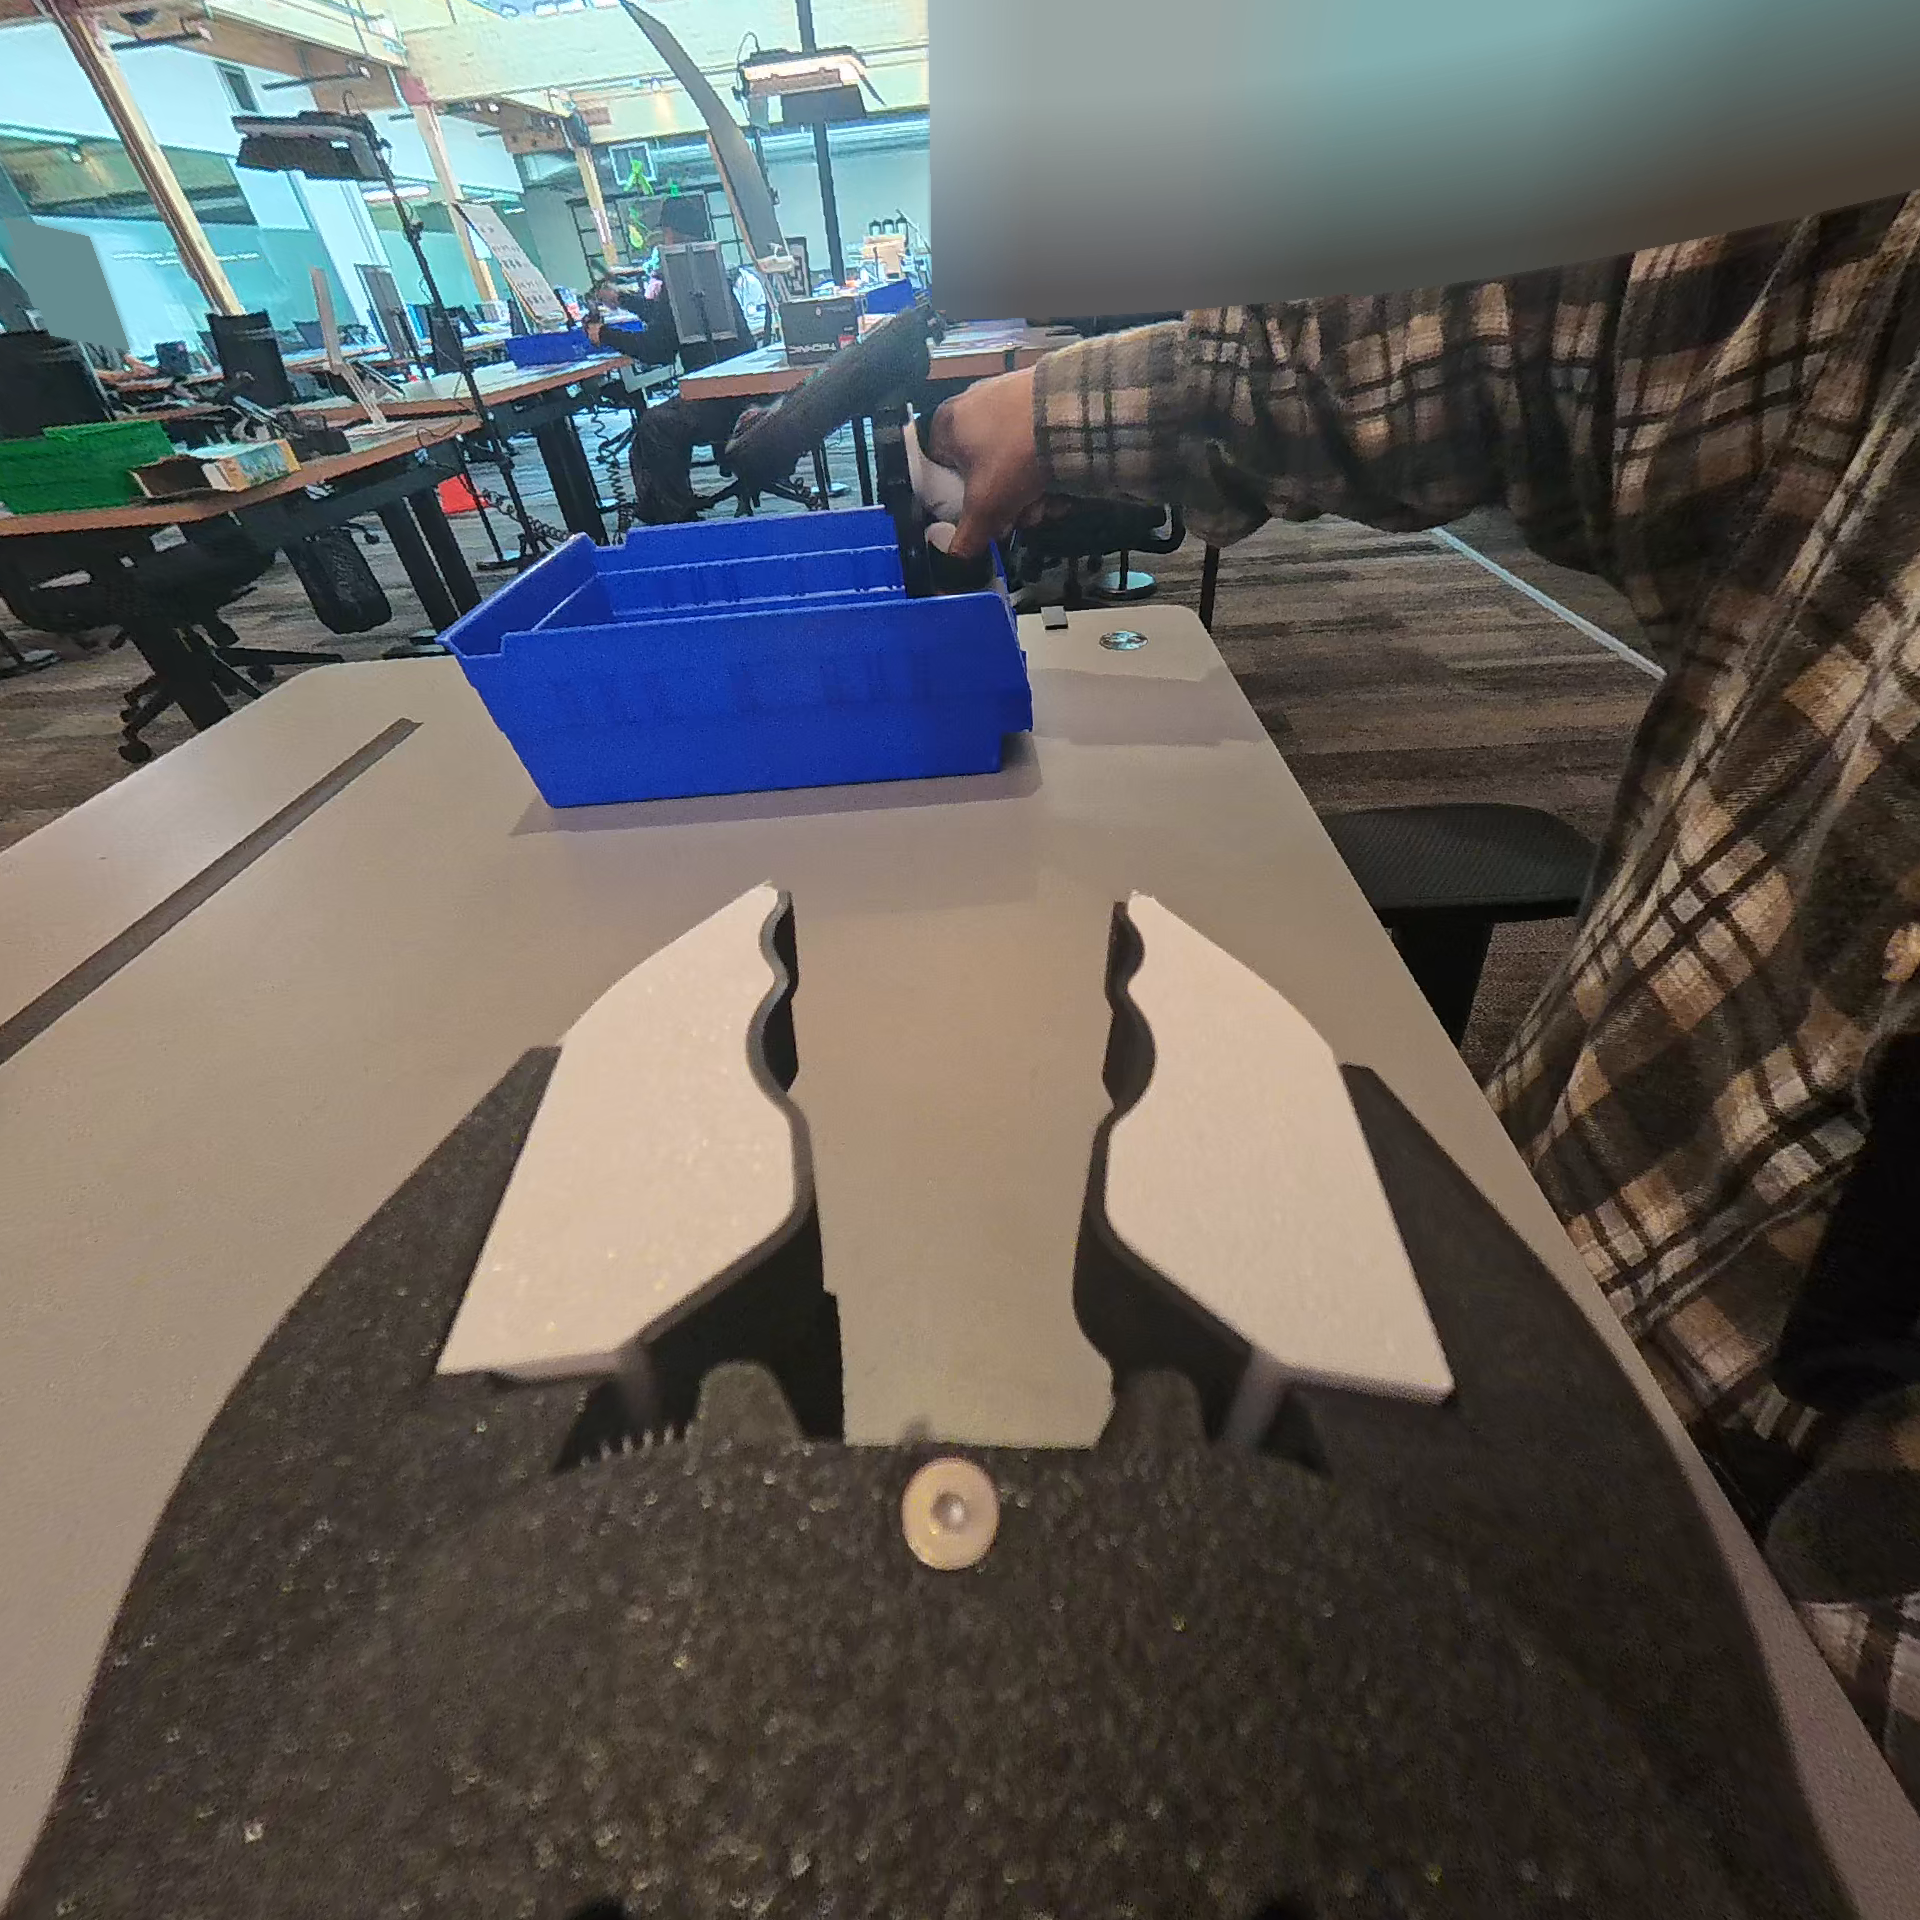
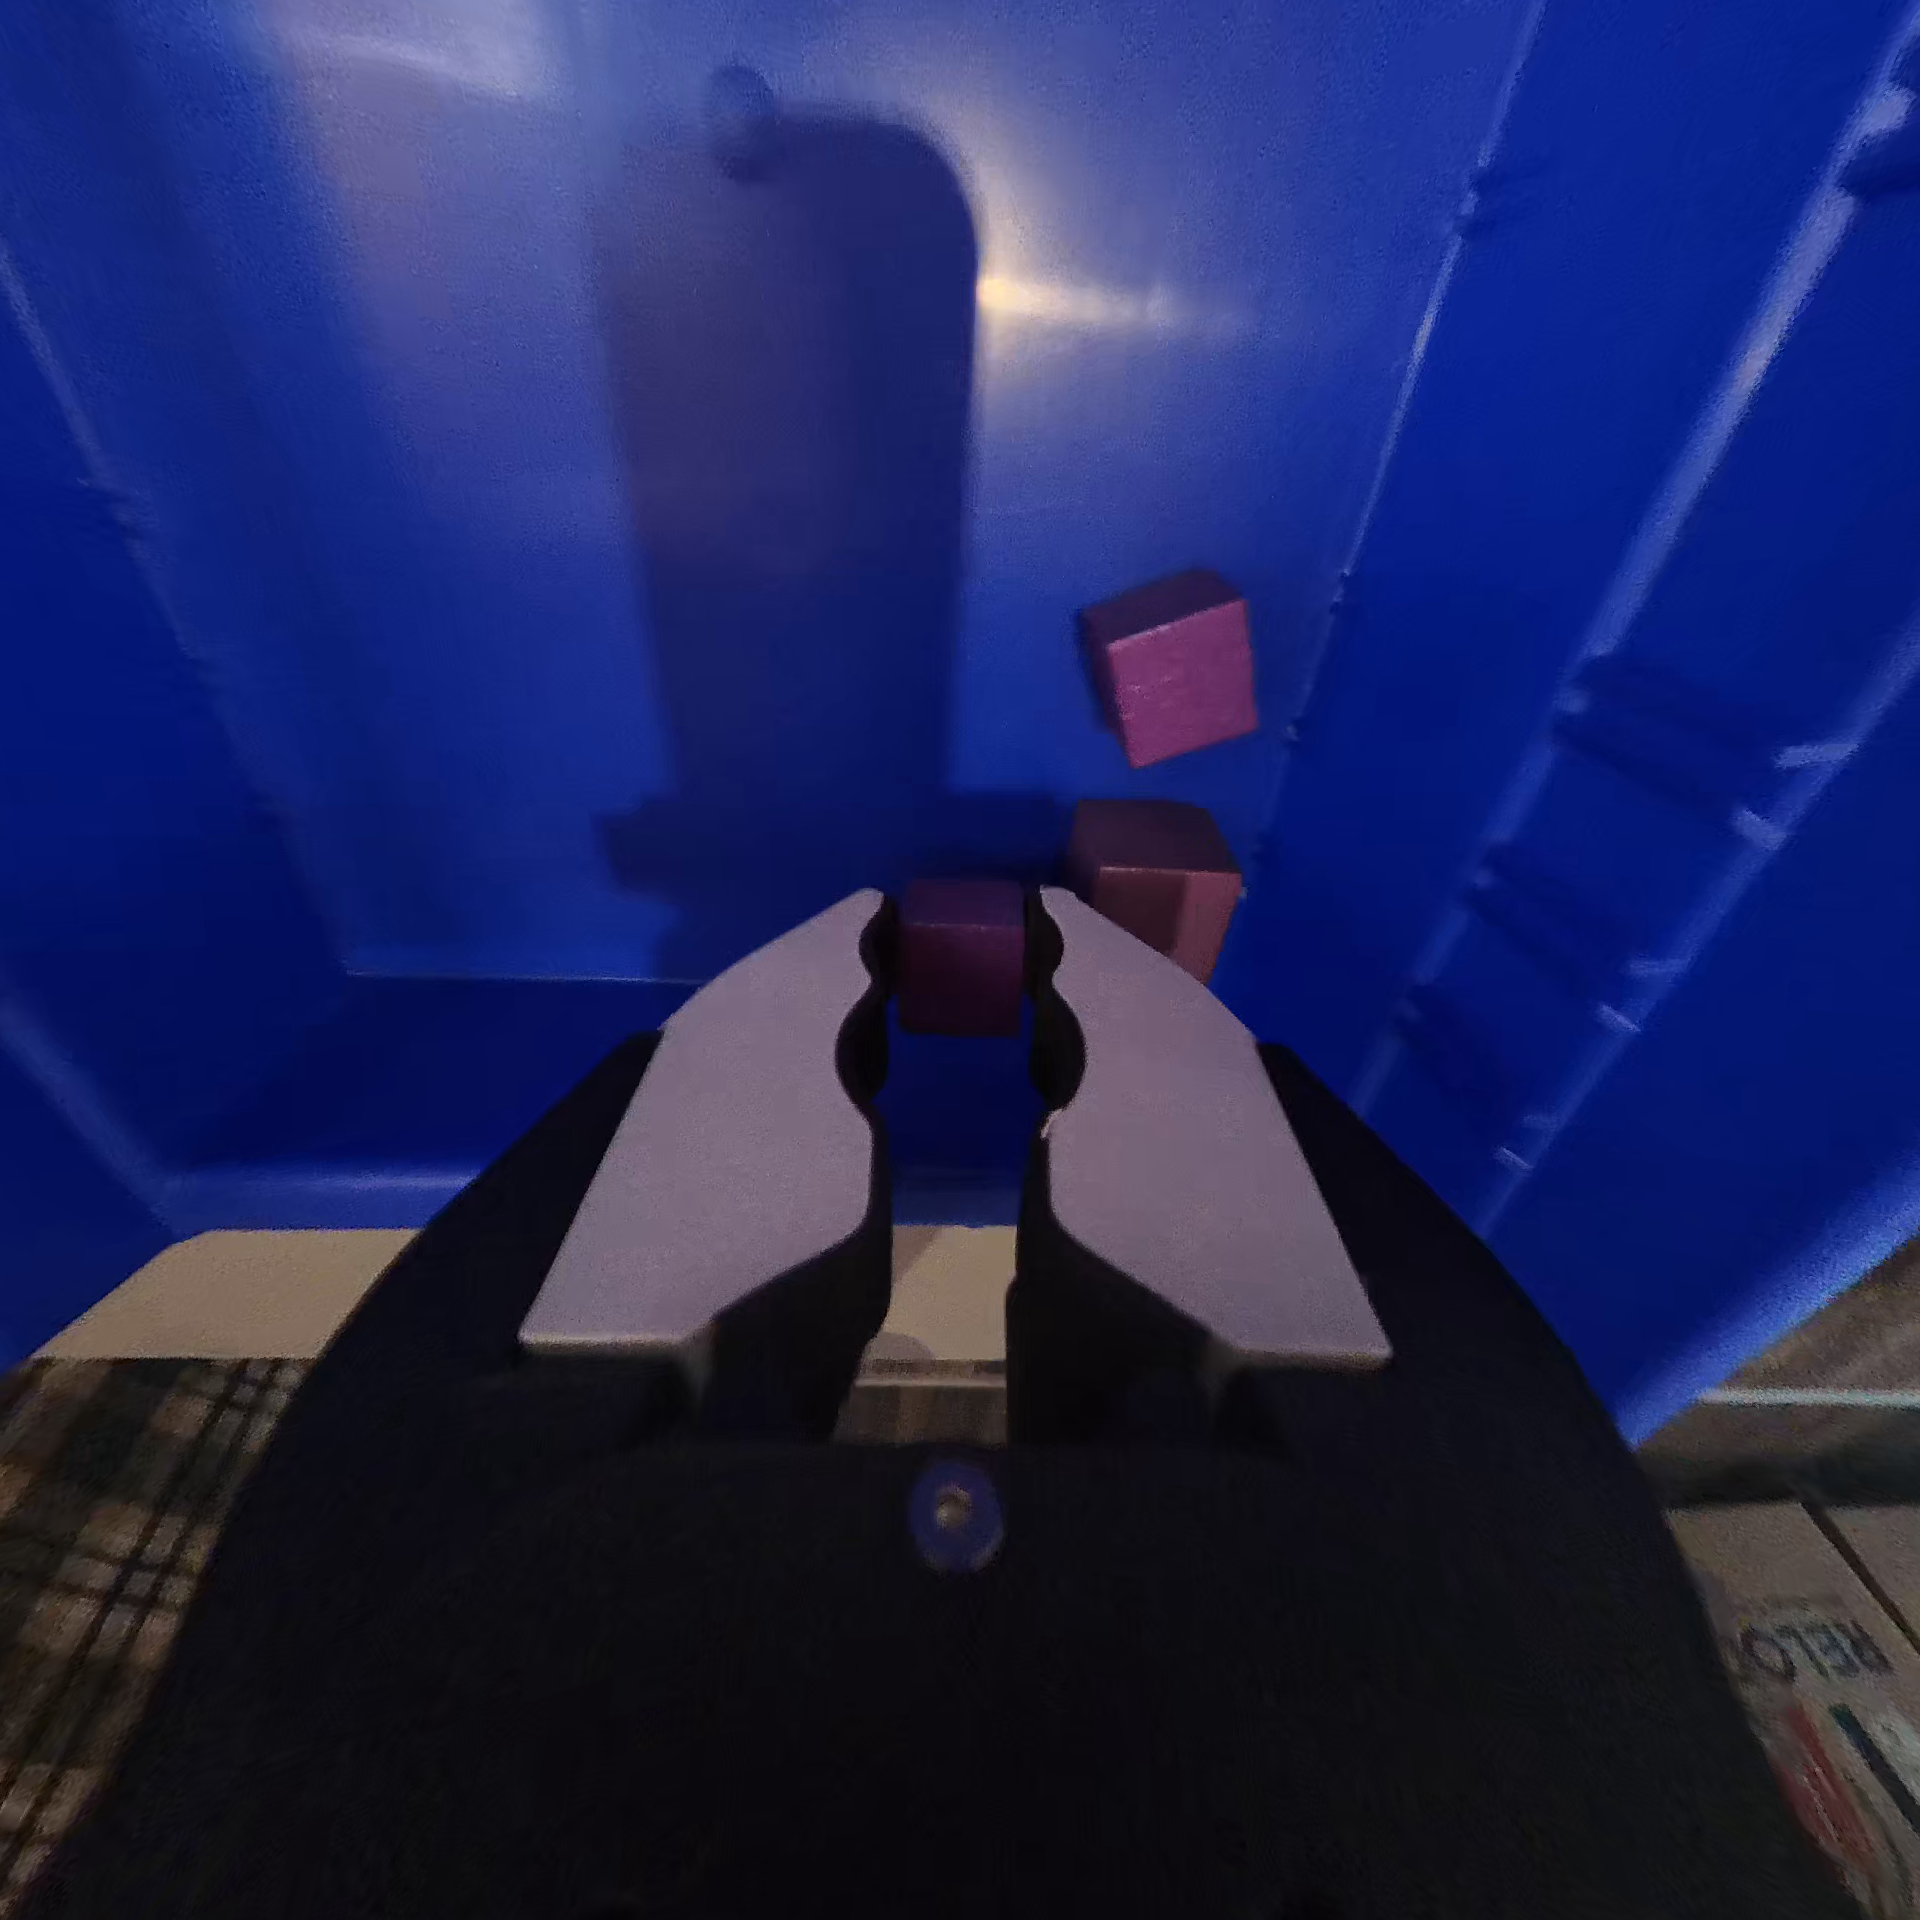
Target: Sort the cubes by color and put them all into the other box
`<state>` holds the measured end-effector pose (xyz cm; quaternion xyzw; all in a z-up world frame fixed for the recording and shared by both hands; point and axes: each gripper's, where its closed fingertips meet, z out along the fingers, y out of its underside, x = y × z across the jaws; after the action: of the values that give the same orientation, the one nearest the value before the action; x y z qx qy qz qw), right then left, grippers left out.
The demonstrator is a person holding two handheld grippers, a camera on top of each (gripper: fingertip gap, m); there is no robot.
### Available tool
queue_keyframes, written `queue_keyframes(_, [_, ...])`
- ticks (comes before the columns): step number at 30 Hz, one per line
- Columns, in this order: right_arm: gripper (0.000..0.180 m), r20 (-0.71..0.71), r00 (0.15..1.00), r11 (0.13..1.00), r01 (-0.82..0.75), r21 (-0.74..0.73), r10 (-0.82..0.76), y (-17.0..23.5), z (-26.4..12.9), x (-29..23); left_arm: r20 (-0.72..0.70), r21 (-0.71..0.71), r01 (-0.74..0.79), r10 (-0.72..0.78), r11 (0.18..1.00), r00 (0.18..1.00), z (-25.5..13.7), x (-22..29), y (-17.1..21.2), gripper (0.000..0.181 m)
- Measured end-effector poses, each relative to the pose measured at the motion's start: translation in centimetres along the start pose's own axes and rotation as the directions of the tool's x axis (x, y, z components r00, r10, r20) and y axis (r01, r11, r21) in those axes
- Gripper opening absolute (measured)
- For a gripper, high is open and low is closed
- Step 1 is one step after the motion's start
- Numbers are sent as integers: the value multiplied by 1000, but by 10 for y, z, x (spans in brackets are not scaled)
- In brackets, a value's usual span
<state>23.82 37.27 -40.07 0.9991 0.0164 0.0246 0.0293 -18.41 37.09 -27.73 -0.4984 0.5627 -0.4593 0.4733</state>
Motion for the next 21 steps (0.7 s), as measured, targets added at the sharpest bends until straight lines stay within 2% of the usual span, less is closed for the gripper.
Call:
queue_keyframes(4, [40, -54, 998, 999, -17, -42, 15, 5, -5, 11, -2, -7, 0, 0, 1000, 1000, 1, 0, 2, 57])
queue_keyframes(7, [46, -58, 998, 1000, -10, -14, 9, 7, -30, 9, 0, -5, 5, -5, 1000, 1000, 1, 0, 2, 58])
queue_keyframes(9, [47, -67, 998, 996, -11, 90, 17, 1, -65, 10, 4, -3, 8, -8, 1000, 1000, 1, -1, 2, 58])
queue_keyframes(12, [48, -8, 1000, 938, -2, 346, 5, -13, -136, -6, 10, -4, 15, -15, 1000, 1000, 1, -3, 3, 59])
queue_keyframes(14, [49, 65, 996, 832, 16, 554, -62, -22, -188, -32, 13, -4, 18, -18, 1000, 1000, 0, -4, 3, 59])
queue_keyframes(17, [54, 91, 974, 600, 54, 798, -209, -24, -248, -79, 21, -6, 17, -17, 1000, 1000, 0, -6, 3, 59])
queue_keyframes(19, [57, 101, 944, 422, 44, 905, -315, -23, -270, -116, 24, -3, 20, -20, 1000, 999, 0, -6, 2, 59])
queue_keyframes(21, [58, 119, 900, 283, 5, 959, -419, -24, -274, -153, 25, -1, 24, -24, 1000, 999, 0, -6, 2, 59])
